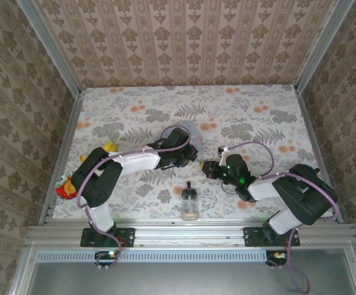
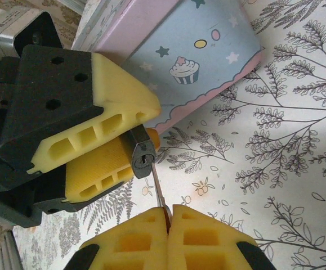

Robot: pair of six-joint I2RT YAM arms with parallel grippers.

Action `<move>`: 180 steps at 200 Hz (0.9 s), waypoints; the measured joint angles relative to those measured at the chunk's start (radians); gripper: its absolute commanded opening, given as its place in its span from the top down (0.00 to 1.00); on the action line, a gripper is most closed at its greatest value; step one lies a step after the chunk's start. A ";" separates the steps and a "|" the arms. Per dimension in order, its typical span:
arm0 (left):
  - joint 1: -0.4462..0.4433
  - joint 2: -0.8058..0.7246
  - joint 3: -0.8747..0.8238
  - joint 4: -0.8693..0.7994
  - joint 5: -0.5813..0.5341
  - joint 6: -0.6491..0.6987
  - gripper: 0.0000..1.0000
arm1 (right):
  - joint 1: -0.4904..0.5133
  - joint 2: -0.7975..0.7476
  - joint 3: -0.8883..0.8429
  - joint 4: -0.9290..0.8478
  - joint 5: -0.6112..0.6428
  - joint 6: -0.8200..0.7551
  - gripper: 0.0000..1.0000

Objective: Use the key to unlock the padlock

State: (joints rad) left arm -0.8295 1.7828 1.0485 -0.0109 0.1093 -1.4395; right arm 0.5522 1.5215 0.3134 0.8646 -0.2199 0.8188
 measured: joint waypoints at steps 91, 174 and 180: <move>0.001 0.000 -0.002 0.002 -0.001 0.000 0.84 | -0.003 0.064 0.026 0.053 -0.029 0.024 1.00; 0.007 0.000 -0.007 0.010 -0.005 0.004 0.84 | -0.039 0.100 0.048 0.069 -0.105 0.050 1.00; 0.008 0.000 -0.007 0.011 -0.006 0.005 0.84 | -0.043 0.104 0.054 0.066 -0.114 0.050 1.00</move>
State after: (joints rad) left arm -0.8219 1.7828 1.0412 0.0006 0.1036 -1.4349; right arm 0.5091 1.6257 0.3672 0.9310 -0.3340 0.8688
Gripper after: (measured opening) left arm 0.315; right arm 0.058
